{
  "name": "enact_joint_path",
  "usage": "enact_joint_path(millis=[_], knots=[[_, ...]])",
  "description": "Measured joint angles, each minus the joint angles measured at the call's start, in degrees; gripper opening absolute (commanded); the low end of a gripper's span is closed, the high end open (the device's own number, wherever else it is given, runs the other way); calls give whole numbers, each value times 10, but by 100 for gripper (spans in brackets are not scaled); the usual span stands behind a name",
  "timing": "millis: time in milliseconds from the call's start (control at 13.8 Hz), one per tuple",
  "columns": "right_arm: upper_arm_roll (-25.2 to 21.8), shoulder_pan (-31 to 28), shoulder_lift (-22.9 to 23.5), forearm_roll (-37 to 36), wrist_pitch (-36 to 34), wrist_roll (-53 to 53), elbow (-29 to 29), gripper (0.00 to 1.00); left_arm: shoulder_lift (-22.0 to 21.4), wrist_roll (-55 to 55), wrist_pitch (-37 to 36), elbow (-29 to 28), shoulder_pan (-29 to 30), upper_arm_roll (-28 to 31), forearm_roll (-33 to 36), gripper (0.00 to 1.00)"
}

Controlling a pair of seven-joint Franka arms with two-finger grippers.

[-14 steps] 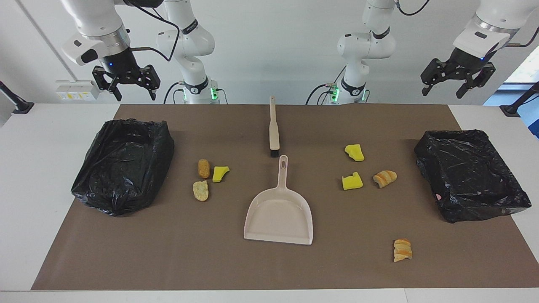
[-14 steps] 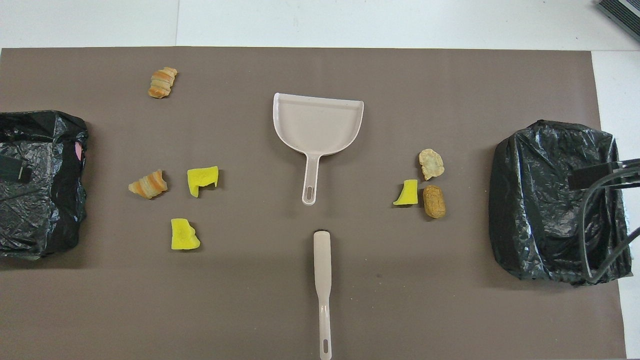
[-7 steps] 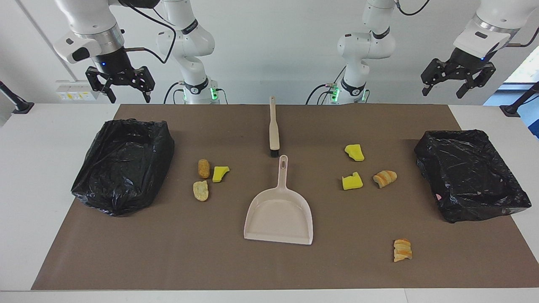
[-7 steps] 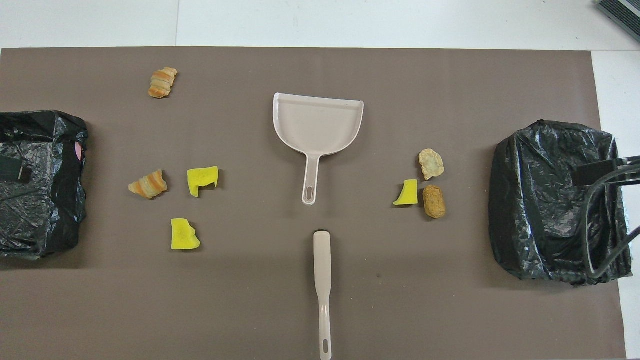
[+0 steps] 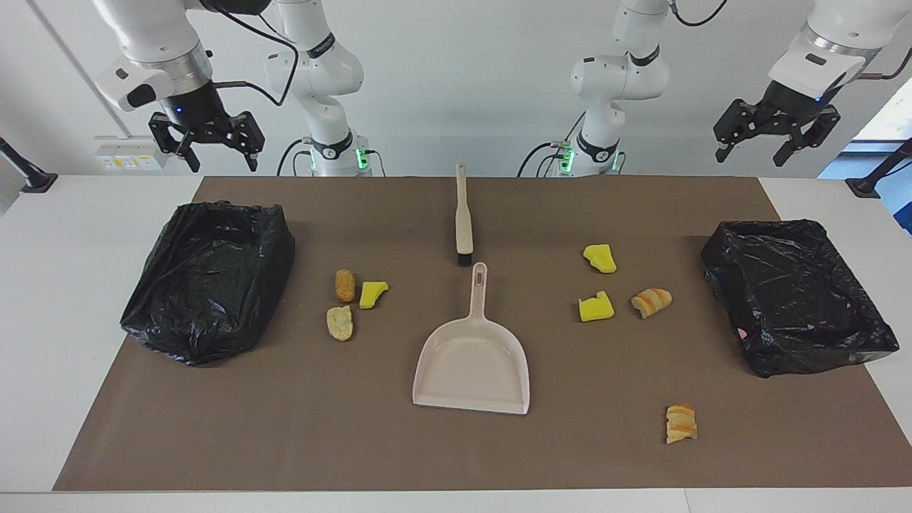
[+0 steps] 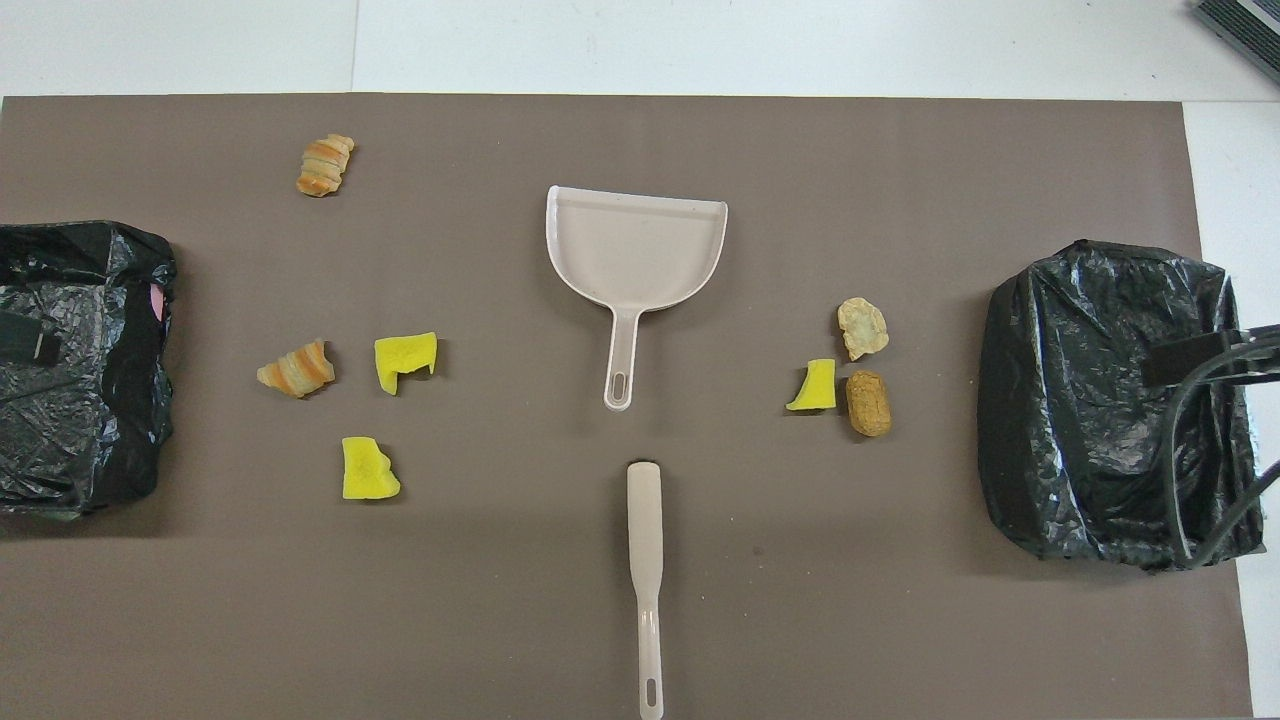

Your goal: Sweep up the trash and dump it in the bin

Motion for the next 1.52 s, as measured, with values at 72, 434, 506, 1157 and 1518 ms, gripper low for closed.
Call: enact_joint_path(millis=[72, 434, 506, 1157, 1518], knots=[[0, 0, 0, 0, -3, 0, 0, 100, 0, 0, 0, 0, 0, 0, 0, 100], [0, 1, 0, 0, -6, 0, -2, 100, 0, 0, 0, 0, 0, -2, 0, 100], [0, 2, 0, 0, -6, 0, -2, 100, 0, 0, 0, 0, -1, -6, 0, 100], [2, 3, 0, 0, -6, 0, -2, 100, -7, 0, 5, -14, -10, -41, -2, 100], [2, 3, 0, 0, -6, 0, -2, 100, -62, -11, 57, -120, -9, -109, -5, 100]])
